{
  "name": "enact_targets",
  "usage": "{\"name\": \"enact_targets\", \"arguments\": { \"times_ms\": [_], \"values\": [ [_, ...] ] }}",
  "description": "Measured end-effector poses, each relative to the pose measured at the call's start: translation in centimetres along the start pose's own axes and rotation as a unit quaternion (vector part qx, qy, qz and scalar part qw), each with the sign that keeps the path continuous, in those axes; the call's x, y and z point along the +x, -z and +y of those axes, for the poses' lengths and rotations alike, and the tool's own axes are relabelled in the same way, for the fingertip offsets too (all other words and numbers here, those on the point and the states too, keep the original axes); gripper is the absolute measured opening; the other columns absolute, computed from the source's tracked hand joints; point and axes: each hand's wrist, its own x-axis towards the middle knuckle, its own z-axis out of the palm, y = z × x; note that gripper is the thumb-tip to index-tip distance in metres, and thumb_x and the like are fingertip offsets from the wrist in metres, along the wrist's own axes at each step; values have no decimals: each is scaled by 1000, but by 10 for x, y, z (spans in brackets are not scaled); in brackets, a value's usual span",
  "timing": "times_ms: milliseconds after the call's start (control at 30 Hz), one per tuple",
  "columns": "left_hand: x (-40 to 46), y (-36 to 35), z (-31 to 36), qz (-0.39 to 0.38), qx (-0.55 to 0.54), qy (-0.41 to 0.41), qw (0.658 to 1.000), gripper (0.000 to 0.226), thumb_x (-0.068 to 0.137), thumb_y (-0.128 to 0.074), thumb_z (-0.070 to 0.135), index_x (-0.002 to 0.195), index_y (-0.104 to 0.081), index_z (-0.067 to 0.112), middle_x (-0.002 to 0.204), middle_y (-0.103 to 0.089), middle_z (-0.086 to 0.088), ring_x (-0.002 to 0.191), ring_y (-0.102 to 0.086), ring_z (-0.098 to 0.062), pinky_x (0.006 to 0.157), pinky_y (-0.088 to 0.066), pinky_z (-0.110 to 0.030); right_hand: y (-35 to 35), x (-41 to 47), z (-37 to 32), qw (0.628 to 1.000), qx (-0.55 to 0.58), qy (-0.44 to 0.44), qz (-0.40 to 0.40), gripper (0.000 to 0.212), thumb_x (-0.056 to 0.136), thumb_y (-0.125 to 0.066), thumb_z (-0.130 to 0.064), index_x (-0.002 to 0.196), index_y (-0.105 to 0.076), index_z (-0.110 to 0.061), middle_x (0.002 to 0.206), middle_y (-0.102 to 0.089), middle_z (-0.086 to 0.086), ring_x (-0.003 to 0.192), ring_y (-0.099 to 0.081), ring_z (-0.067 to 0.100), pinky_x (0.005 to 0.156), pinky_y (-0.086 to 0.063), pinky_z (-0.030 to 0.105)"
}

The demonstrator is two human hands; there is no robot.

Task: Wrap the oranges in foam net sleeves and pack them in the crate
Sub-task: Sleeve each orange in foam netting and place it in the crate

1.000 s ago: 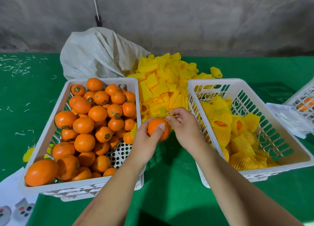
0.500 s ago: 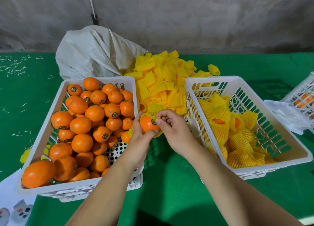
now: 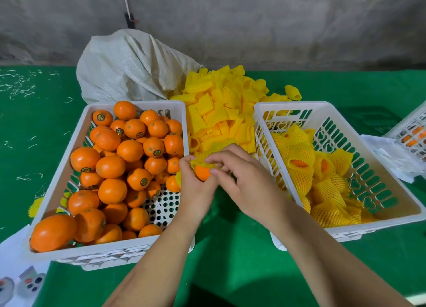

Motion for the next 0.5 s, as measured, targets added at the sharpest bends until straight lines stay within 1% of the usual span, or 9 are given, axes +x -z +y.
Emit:
{"name": "enact_targets", "arguments": {
  "times_ms": [33,67,100,167,200,233,333,400,500],
  "values": [
    [0,1,0,5,-19,6,1000,53,72,-66,40,118,-41,31,96,-60,8,73,-58,8,67,-49,-15,-4,-4,2,1000,1,-11,16,33,100,-66,-22,132,-63,-17,119,-54,-8,106,-50,-5,91,-41,9],
    [0,3,-1,1,-44,12,999,53,75,-65,34,122,-42,33,102,-60,3,82,-62,8,75,-53,-19,-8,-9,6,999,3,-27,28,41,98,-69,-25,137,-59,-18,123,-51,-8,113,-52,0,95,-46,18],
    [0,5,-2,-14,-70,20,997,57,80,-67,29,131,-42,34,112,-63,1,97,-65,6,86,-56,-26,-13,-13,10,998,5,-48,31,49,95,-72,-28,140,-55,-19,126,-49,-7,116,-53,6,96,-50,27],
    [-3,14,-3,-67,-118,45,990,72,90,-75,41,151,-37,43,140,-62,10,131,-60,-8,107,-52,-43,-23,-19,17,996,18,-77,34,57,92,-76,-28,143,-51,-20,129,-45,-6,115,-54,9,92,-54,35],
    [-4,18,-3,-95,-130,56,985,75,92,-74,47,156,-35,46,147,-59,11,138,-57,-14,111,-48,-47,-27,-21,20,995,23,-81,48,57,92,-76,-27,143,-52,-19,130,-46,-4,113,-55,10,89,-56,36],
    [-6,20,-3,-114,-133,59,983,74,93,-72,48,157,-36,44,147,-60,9,136,-58,-16,110,-48,-47,-31,-21,24,994,24,-82,72,54,93,-74,-24,143,-55,-17,130,-48,-2,112,-56,12,87,-56,37],
    [-9,17,2,-107,-107,48,987,63,92,-73,39,150,-49,29,122,-71,4,105,-68,-10,91,-56,-33,-32,-17,33,985,-6,-69,159,41,99,-62,-13,138,-63,-7,124,-59,8,106,-60,15,84,-55,35],
    [-9,12,8,-71,-102,45,991,60,91,-76,41,145,-55,24,127,-71,-5,105,-70,-15,88,-58,-30,-29,-16,36,980,-32,-60,188,34,99,-58,-6,131,-68,-2,115,-64,12,97,-61,16,80,-52,31],
    [-8,8,10,0,-110,40,993,58,90,-78,37,138,-54,16,126,-71,-9,113,-70,-26,93,-61,-39,-35,-19,31,979,-69,-41,189,29,96,-62,-6,122,-73,-1,105,-67,12,85,-60,15,72,-47,22]
  ]
}}
